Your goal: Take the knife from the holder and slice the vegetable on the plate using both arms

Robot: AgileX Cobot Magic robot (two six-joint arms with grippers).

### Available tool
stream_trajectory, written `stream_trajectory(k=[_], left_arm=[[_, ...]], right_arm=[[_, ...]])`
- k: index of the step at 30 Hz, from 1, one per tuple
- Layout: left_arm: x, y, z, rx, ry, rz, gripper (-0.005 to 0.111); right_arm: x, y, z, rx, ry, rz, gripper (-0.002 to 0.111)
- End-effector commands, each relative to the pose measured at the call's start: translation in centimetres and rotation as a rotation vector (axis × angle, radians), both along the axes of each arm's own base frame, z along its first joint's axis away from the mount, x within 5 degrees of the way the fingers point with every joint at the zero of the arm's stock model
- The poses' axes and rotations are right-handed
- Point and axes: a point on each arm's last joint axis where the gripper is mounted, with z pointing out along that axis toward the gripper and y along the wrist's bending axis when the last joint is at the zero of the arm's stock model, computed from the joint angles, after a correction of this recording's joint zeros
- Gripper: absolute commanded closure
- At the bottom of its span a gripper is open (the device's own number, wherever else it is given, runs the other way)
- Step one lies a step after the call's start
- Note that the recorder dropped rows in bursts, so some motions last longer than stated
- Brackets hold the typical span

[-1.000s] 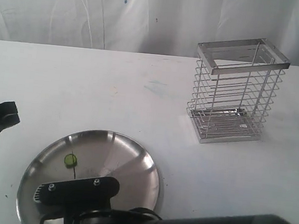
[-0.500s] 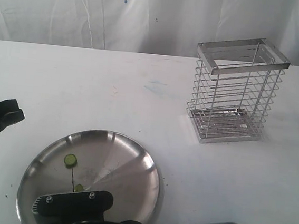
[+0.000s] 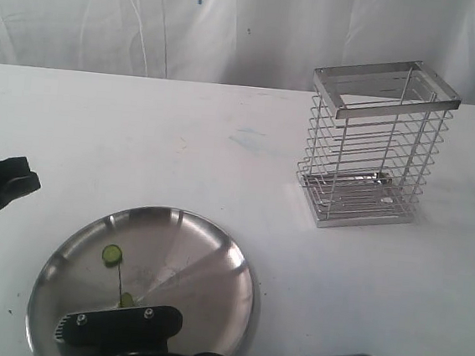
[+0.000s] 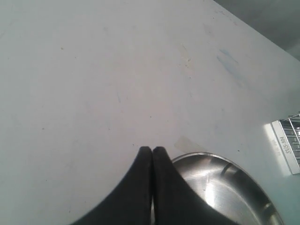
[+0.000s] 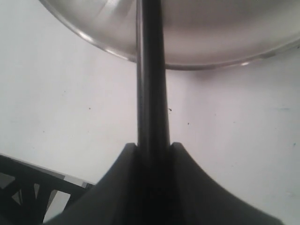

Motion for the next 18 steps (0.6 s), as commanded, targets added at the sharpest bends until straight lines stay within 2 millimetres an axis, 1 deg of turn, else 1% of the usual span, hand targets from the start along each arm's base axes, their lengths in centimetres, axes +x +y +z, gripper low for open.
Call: stream_trajectory(k=[1, 9, 13, 18], left_arm=[[-0.07, -0.15, 0.33, -0.008, -0.025, -0.020, 0.107], [-0.08, -0.19, 0.35, -0.008, -0.027, -0.026, 0.107], [-0.09, -0.21, 0.34, -0.005, -0.027, -0.030, 0.107], [-0.09, -0.21, 0.34, -0.005, -0.027, -0.030, 0.107]], right_arm=[[-0.09, 0.17, 0.20, 0.000, -0.012, 0.012, 0.108], [0.00, 0.67, 0.38, 0.050, -0.032, 0.044, 0.108], [0.07, 0.11, 0.22, -0.012, -0.034, 0.029, 0.108], [0.08, 0.05, 0.04, -0.027, -0.033, 0.027, 0.108]])
